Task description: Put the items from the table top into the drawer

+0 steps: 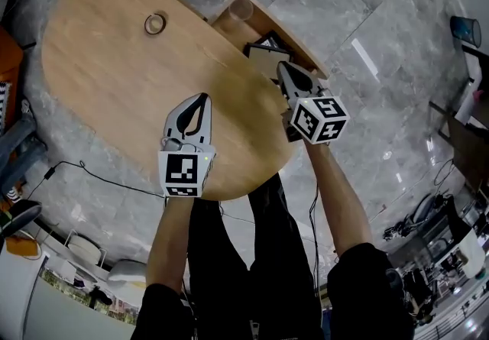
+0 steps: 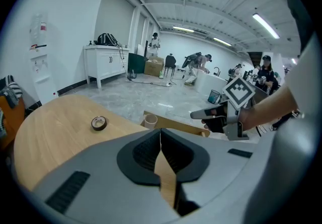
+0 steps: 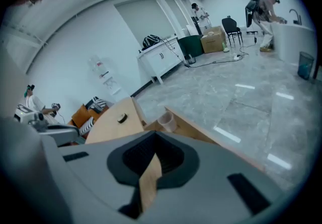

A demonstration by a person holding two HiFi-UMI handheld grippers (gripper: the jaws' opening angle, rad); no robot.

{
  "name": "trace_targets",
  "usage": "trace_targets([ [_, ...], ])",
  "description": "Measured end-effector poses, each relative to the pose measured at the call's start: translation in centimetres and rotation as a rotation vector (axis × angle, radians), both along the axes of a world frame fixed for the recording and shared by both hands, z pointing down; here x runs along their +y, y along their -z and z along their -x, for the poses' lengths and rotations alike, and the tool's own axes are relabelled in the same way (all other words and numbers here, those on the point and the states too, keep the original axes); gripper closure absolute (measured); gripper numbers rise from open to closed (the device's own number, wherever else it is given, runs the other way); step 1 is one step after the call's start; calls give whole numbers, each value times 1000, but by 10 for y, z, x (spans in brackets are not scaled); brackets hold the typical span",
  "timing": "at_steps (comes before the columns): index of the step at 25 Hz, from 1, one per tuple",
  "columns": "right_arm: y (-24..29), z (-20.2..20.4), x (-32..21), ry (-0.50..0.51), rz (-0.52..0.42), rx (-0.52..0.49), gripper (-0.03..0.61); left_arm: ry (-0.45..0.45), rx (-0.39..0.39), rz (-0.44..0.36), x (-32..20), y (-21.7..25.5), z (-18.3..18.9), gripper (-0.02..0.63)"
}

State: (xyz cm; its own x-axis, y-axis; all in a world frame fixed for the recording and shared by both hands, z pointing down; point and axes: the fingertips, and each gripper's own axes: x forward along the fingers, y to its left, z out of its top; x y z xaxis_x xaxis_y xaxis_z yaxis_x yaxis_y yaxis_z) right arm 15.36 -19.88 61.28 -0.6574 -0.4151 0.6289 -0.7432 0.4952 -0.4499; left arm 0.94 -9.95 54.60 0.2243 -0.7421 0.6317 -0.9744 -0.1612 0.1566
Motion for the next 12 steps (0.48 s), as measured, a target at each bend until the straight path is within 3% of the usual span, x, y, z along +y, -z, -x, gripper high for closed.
trace_targets([
  [2, 11, 14, 4, 0, -12, -42, 569, 16, 9, 5, 9, -2, 9, 598],
  [7, 31, 49, 5, 21, -52, -14, 569, 28, 15, -12, 14, 5, 42, 598],
  [12, 38, 93, 15, 64, -26, -32, 566, 11, 22, -38, 13, 6, 73, 598],
])
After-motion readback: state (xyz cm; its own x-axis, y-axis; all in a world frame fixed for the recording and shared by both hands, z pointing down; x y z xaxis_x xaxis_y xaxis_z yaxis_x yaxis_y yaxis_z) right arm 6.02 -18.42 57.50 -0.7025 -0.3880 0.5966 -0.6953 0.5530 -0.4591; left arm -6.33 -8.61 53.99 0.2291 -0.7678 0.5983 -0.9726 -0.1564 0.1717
